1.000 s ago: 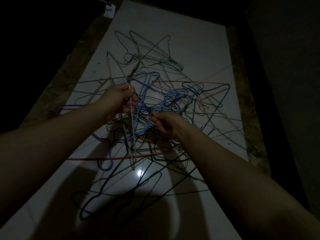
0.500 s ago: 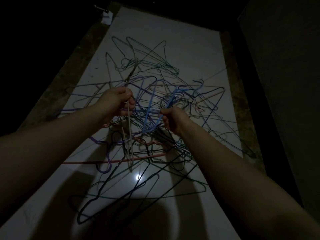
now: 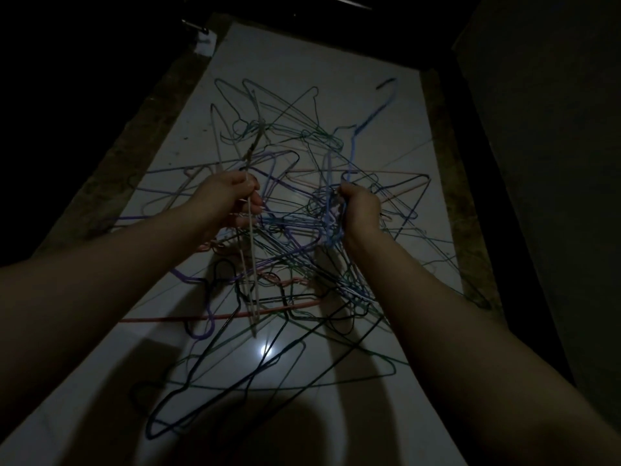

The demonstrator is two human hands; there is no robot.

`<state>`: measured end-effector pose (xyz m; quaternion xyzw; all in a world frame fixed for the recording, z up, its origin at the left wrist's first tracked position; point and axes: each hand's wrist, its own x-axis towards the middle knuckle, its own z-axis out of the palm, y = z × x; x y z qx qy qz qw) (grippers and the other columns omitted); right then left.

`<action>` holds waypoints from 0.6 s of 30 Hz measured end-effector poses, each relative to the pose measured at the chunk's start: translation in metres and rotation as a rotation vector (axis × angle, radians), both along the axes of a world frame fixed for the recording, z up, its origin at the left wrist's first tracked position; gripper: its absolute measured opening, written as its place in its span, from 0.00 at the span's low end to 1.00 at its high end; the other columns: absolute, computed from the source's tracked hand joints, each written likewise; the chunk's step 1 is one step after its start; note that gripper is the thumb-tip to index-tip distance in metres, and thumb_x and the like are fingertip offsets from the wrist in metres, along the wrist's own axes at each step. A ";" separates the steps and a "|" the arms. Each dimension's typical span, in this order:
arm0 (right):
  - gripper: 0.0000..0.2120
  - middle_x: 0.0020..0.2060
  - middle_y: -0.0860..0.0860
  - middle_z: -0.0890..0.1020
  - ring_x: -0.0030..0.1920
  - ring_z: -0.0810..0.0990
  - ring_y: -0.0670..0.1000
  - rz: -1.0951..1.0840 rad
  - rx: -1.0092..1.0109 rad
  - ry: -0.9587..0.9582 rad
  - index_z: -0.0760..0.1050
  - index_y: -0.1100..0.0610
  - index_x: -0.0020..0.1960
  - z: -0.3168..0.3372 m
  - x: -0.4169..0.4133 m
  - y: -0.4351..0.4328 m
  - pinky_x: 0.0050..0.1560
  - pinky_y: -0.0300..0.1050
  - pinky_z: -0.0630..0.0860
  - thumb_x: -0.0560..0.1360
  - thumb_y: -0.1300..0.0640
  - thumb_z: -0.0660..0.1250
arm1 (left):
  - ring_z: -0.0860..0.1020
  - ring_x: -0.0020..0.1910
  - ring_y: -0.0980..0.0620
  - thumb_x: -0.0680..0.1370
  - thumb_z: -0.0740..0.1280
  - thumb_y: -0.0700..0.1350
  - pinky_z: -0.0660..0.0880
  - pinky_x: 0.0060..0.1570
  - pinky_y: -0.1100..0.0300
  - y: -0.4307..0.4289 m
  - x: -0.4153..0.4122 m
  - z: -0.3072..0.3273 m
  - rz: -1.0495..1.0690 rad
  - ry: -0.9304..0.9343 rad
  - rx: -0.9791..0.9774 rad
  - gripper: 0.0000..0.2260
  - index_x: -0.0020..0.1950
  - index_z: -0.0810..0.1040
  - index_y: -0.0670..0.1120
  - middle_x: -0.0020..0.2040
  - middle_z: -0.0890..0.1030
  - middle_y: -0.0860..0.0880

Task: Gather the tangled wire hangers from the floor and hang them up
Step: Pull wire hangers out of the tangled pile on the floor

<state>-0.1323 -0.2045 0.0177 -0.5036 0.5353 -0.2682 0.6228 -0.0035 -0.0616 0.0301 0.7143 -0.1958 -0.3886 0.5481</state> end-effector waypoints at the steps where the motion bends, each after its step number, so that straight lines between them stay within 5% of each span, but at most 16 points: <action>1: 0.12 0.29 0.54 0.71 0.28 0.68 0.51 0.010 0.022 -0.023 0.72 0.60 0.35 0.002 -0.001 0.000 0.36 0.48 0.71 0.78 0.61 0.62 | 0.77 0.31 0.55 0.82 0.56 0.41 0.76 0.31 0.62 0.000 0.000 0.001 0.004 0.000 0.001 0.11 0.42 0.73 0.47 0.37 0.76 0.48; 5: 0.15 0.27 0.53 0.65 0.21 0.60 0.47 0.088 0.096 -0.111 0.66 0.58 0.33 -0.003 -0.003 0.013 0.21 0.36 0.57 0.78 0.63 0.59 | 0.77 0.30 0.56 0.82 0.56 0.41 0.75 0.27 0.65 -0.001 -0.002 0.008 0.029 0.010 -0.005 0.10 0.44 0.74 0.46 0.36 0.76 0.48; 11: 0.15 0.27 0.53 0.67 0.25 0.61 0.49 0.233 0.103 -0.071 0.68 0.59 0.34 -0.015 -0.001 0.034 0.26 0.40 0.61 0.79 0.62 0.60 | 0.77 0.35 0.54 0.82 0.56 0.41 0.77 0.31 0.65 -0.003 -0.002 0.010 0.064 0.008 -0.018 0.09 0.55 0.75 0.43 0.38 0.78 0.49; 18: 0.14 0.30 0.55 0.74 0.28 0.70 0.49 0.549 -0.079 0.054 0.71 0.58 0.32 -0.032 0.001 0.073 0.32 0.41 0.69 0.77 0.63 0.66 | 0.76 0.35 0.54 0.81 0.57 0.38 0.77 0.29 0.65 -0.005 -0.001 0.006 0.148 0.034 -0.034 0.09 0.44 0.74 0.45 0.38 0.76 0.48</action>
